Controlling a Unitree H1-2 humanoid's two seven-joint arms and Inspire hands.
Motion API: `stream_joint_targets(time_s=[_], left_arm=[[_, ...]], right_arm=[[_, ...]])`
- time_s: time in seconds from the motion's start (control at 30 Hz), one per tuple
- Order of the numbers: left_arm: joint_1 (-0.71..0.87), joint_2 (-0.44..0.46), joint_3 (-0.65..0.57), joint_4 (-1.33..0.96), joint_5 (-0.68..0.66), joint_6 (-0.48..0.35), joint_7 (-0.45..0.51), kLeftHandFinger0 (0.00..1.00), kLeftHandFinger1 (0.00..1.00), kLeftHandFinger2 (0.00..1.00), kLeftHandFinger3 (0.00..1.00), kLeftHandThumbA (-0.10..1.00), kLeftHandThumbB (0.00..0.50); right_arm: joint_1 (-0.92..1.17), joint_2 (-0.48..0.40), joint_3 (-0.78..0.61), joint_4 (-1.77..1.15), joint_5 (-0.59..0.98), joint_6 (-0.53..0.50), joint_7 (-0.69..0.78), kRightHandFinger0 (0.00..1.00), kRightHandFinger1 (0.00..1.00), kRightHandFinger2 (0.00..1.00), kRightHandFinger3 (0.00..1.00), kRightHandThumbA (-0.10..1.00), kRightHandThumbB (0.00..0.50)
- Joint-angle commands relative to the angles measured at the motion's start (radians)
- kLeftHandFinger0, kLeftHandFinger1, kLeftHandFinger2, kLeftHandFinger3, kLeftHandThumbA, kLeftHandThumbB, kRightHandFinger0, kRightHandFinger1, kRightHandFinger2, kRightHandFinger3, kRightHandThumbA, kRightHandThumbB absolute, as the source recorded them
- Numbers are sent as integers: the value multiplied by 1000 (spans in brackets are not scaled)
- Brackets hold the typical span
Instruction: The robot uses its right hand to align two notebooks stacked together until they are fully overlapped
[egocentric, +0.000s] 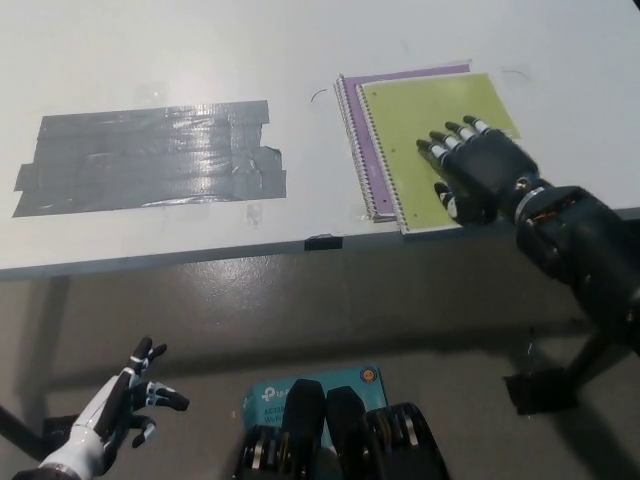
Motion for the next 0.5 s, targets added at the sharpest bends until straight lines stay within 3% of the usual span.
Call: stream_joint_targets(time_s=[0.0,0.1,0.2,0.3,0.4,0.47], left_arm=[[10,18,2,-28,4,-27,-17,433,518,452,1000,1000,500],[4,12,7,-24,-4,-17,-15,460,512,410,1000,1000,500],[3,13,7,-27,-8,-6,-19,476,537,442,1000,1000,500],[9,11,3,-29,2,-7,-12,440,534,427,1000,1000,500],[14,14,1,-32,4,-7,-15,392,518,461,1000,1000,500],[14,10,0,-27,1,-16,-16,420,548,466,1000,1000,500]], right_arm=[[-99,-45,-34,-39,-19,-25,-60,1000,1000,1000,1000,1000,173],[-117,-41,-52,-45,-14,-6,-55,1000,1000,1000,1000,1000,186],[-116,-6,-102,-53,11,39,-63,1000,1000,1000,1000,1000,185],[-101,23,-152,-64,37,67,-60,1000,1000,1000,1000,1000,172],[-73,91,-248,-85,98,163,-48,1000,1000,1000,1000,1000,177],[-62,110,-283,-87,104,184,-54,1000,1000,1000,1000,985,175]])
